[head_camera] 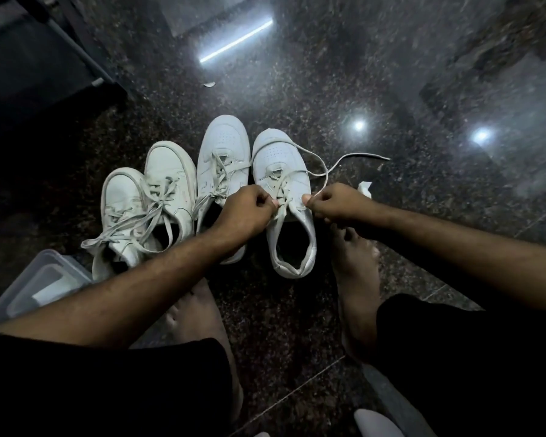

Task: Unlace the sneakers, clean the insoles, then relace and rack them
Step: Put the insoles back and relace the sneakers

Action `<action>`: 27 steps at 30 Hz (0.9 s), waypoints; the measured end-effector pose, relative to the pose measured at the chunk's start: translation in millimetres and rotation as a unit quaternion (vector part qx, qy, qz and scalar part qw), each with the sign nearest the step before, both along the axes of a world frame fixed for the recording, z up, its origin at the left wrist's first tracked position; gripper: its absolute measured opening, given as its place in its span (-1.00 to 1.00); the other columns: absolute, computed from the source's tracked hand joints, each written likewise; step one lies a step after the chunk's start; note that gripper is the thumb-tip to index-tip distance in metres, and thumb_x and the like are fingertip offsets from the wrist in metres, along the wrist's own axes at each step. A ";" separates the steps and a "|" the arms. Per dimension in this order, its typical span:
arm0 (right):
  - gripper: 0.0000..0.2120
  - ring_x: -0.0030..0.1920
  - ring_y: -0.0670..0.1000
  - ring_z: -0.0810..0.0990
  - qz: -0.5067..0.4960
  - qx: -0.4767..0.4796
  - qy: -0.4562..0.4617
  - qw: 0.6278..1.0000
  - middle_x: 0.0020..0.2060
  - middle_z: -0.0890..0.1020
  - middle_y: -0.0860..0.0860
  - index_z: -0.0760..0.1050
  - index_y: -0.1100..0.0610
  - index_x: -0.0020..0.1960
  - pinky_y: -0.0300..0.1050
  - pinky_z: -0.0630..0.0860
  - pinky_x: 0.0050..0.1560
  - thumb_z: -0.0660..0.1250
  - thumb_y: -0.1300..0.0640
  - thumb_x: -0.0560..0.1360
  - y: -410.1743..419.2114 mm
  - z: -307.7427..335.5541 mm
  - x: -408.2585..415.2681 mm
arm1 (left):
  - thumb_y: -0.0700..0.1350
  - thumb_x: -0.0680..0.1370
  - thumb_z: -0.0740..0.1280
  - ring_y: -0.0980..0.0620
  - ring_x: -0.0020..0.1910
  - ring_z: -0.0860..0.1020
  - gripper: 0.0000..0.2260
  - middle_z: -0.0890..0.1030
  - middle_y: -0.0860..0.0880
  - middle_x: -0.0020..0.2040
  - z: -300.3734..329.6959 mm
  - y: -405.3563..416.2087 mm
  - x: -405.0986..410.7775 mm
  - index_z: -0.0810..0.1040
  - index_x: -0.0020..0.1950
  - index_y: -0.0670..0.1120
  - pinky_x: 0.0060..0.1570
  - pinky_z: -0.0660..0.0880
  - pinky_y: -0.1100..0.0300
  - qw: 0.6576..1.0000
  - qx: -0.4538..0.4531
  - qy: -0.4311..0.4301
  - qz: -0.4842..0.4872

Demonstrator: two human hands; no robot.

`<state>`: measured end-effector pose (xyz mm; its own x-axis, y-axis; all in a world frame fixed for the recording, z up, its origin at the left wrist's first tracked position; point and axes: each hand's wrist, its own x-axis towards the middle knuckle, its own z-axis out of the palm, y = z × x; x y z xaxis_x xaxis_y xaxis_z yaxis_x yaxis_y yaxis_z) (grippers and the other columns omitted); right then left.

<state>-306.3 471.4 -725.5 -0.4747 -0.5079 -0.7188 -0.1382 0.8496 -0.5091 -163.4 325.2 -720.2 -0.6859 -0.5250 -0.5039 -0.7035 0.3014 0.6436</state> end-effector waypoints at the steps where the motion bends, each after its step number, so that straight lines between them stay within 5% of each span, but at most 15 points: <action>1: -0.57 -0.36 0.08 0.54 -0.023 -0.028 -0.010 0.999 -0.37 0.59 0.10 0.62 0.23 -0.17 -0.15 0.44 -0.42 0.33 -0.16 0.52 3.3 -1.2 0.2 | 0.01 0.60 0.35 0.02 -0.17 0.59 -0.84 0.62 0.04 -0.23 1.6 1.7 -0.1 0.54 -0.13 -0.03 -0.18 0.43 0.16 1.000 0.010 0.022 0.009; 4: -0.78 -0.38 -0.03 0.46 -0.137 -0.119 -0.105 0.978 -0.35 0.54 0.08 0.60 0.23 -0.12 -0.24 0.38 -0.40 0.41 0.06 0.54 1.3 4.7 5.3 | -0.04 0.64 0.28 0.05 -0.19 0.51 -0.86 0.57 0.03 -0.22 9.3 4.7 -4.8 0.48 -0.08 -0.05 -0.08 0.47 0.02 0.993 0.043 0.109 0.007; 7: -0.81 -0.34 -0.09 0.45 -0.217 -0.134 -0.244 0.936 -0.24 0.54 0.06 0.55 0.15 -0.01 -0.28 0.40 -0.36 0.39 0.02 0.55 -11.5 12.5 9.3 | -0.06 0.65 0.25 -0.08 -0.10 0.60 -0.88 0.63 -0.10 -0.13 16.5 6.1 -10.9 0.48 -0.05 -0.07 0.02 0.53 -0.07 0.984 0.091 0.150 0.042; 10: -0.83 -0.29 -0.09 0.53 -0.237 -0.097 -0.252 0.933 -0.23 0.58 0.02 0.52 0.12 -0.09 -0.29 0.50 -0.35 0.40 0.02 0.55 -21.6 16.8 11.0 | -0.10 0.68 0.22 -0.02 -0.11 0.61 -0.85 0.64 -0.08 -0.11 18.6 8.9 -11.7 0.46 -0.08 -0.05 -0.01 0.54 0.05 0.968 0.162 0.165 0.099; 13: -0.87 -0.30 -0.06 0.58 -0.317 -0.094 -0.250 0.910 -0.26 0.61 0.04 0.52 0.18 -0.18 -0.24 0.56 -0.30 0.41 0.28 0.52 -24.3 16.0 14.5 | -0.14 0.70 0.19 0.16 -0.15 0.54 -0.87 0.62 -0.03 -0.11 20.9 8.2 -10.6 0.45 -0.03 -0.10 -0.07 0.48 0.21 0.954 0.195 0.189 0.127; 19: -0.83 -0.11 0.01 0.62 -0.394 -0.178 -0.372 0.822 -0.05 0.60 0.18 0.47 0.29 0.03 -0.25 0.61 -0.11 0.29 0.49 0.50 -28.9 28.1 0.6 | -0.16 0.73 0.10 -0.08 -0.16 0.64 -0.84 0.61 -0.12 -0.18 23.5 6.2 -9.0 0.38 -0.03 -0.09 -0.12 0.55 0.13 0.907 0.308 0.220 0.183; 22: -0.76 0.04 -0.04 0.59 -0.248 -0.175 -0.403 0.864 0.10 0.63 0.11 0.54 0.31 0.21 -0.28 0.49 0.11 0.30 0.28 0.57 -30.5 42.7 -4.8 | -0.15 0.73 0.09 -0.04 -0.30 0.62 -0.85 0.58 -0.08 -0.25 30.9 5.8 -9.4 0.36 -0.01 -0.10 -0.27 0.58 0.13 0.898 0.306 0.232 0.216; 24: -0.78 -0.11 -0.09 0.56 -0.203 -0.203 -0.351 0.891 -0.03 0.68 0.03 0.56 0.25 0.18 -0.28 0.40 -0.07 0.24 0.18 0.62 -33.5 51.0 -3.2 | -0.12 0.73 0.09 0.02 -0.42 0.52 -0.85 0.52 -0.04 -0.31 37.6 4.3 -12.3 0.36 0.00 -0.10 -0.41 0.56 0.11 0.891 0.297 0.241 0.245; 27: -0.82 -0.21 -0.08 0.56 -0.219 -0.339 -0.248 0.881 -0.18 0.67 -0.01 0.52 0.17 0.17 -0.24 0.44 -0.11 0.18 0.20 0.65 -40.5 63.8 -3.5 | -0.10 0.73 0.12 0.07 -0.47 0.41 -0.86 0.50 -0.02 -0.33 44.7 1.6 -16.5 0.37 0.00 -0.07 -0.46 0.47 0.14 0.885 0.288 0.252 0.265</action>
<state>-309.7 430.9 -661.7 -0.4437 -0.7468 -0.4954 0.5093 0.2448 -0.8250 -179.9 326.8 -675.5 -0.6342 -0.5952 -0.4935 -0.2284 -0.4656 0.8550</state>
